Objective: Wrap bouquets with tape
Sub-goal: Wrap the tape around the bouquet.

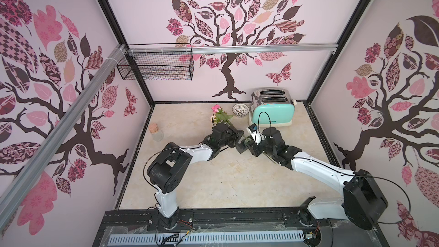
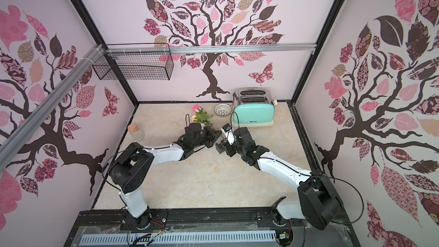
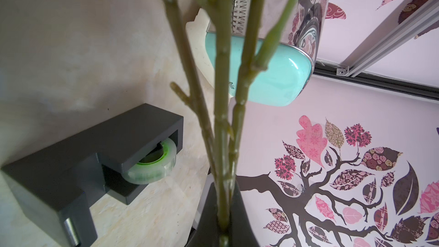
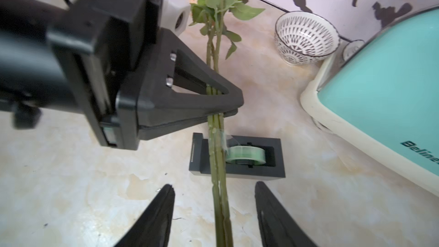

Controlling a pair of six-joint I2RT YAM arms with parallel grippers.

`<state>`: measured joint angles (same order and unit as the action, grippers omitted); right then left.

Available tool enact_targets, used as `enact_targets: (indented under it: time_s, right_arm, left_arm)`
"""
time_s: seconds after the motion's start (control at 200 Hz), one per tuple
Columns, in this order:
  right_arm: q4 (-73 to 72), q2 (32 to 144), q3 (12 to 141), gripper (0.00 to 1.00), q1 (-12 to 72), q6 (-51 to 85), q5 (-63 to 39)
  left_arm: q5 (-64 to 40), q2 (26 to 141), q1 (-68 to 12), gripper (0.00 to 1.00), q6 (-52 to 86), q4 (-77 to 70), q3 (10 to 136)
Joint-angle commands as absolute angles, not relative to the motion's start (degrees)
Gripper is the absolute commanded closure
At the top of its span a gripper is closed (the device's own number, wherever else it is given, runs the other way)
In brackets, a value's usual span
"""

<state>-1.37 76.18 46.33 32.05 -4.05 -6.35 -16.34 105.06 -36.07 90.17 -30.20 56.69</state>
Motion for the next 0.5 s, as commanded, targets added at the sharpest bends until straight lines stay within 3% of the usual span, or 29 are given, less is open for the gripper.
enact_targets:
  time_s: [0.0, 0.22, 0.495]
  right_arm:
    - [2.0, 75.9, 49.8, 0.39, 26.5, 8.0, -21.6]
    - [-1.5, 78.1, 49.9, 0.4, 20.6, 18.2, -38.0]
    - [-7.9, 86.3, 48.7, 0.52, 16.3, 30.3, -51.6]
  left_arm:
    - [-19.0, 104.5, -35.5, 1.0, 85.0, -36.3, 58.0]
    - [-21.4, 104.9, -35.5, 1.0, 80.3, -36.1, 59.2]
    - [-22.3, 106.1, -35.4, 1.0, 80.4, -39.6, 58.2]
